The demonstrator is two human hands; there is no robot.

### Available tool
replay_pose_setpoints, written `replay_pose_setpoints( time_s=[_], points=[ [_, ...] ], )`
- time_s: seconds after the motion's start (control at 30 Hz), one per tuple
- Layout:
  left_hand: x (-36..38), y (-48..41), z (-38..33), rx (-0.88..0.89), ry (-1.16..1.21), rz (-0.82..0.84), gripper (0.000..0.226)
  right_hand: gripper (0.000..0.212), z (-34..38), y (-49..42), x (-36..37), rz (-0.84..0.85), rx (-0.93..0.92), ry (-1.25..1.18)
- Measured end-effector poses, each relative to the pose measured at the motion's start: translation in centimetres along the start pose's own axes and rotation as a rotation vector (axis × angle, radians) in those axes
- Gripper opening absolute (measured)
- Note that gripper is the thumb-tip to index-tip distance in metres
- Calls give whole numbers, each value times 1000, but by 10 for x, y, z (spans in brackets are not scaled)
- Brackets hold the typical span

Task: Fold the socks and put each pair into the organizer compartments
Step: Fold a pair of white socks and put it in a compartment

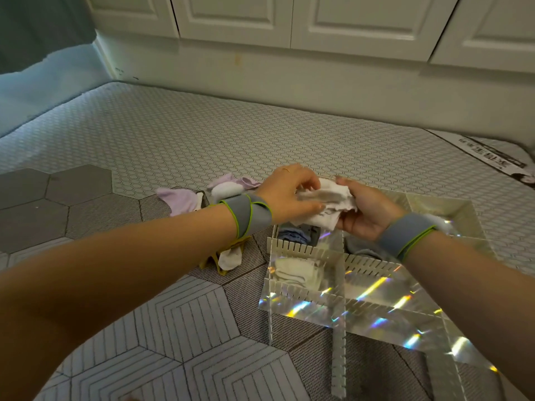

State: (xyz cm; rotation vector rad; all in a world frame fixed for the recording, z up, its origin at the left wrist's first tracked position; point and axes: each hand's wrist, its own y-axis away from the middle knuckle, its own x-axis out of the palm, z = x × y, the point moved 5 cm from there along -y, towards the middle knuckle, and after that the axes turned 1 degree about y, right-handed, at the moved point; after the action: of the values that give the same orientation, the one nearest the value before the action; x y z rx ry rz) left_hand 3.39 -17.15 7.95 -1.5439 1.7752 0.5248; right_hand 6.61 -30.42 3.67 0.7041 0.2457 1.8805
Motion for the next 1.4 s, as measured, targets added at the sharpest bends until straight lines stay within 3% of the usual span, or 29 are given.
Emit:
replay_pose_setpoints(
  time_s=[0.1,0.2,0.37,0.43,0.5,0.57,0.63,0.7,0.77,0.83,1.03,1.1,1.23,1.4],
  points=[
    [10,-2,-2,91,-262,94,43,36,-3,2,-4,16,38,-23],
    [15,-5,-12,181,-431,83,42,32,-4,3,-12,20,52,13],
    [10,-13,-19,213,-332,98,36,15,-4,6,-23,30,41,69],
    [11,-15,-17,216,-280,137,33,24,-1,7,-27,43,18,74],
    [20,-11,-16,209,-254,291,30,33,-1,7,-33,40,17,85],
    [28,-7,-13,125,-176,398,31,34,-3,10,-37,30,31,104],
    [24,-9,-12,9,18,274,31,27,-3,13,-41,8,25,105],
    [21,-12,-4,-186,243,128,44,29,0,19,-46,-33,11,120],
    [33,-9,3,-407,507,182,63,33,3,23,-48,-27,7,176],
    [50,-5,3,-515,742,267,70,32,4,25,-49,-15,2,178],
    [58,-9,5,-405,592,111,69,38,-6,25,-58,-89,-27,157],
    [67,-6,2,-402,534,132,67,40,-9,27,-68,-185,-66,187],
    [94,2,2,-491,554,240,72,36,-15,35,-98,-334,-174,511],
    [102,5,13,-547,559,279,72,35,-48,48,-135,-372,-66,574]
  ],
)
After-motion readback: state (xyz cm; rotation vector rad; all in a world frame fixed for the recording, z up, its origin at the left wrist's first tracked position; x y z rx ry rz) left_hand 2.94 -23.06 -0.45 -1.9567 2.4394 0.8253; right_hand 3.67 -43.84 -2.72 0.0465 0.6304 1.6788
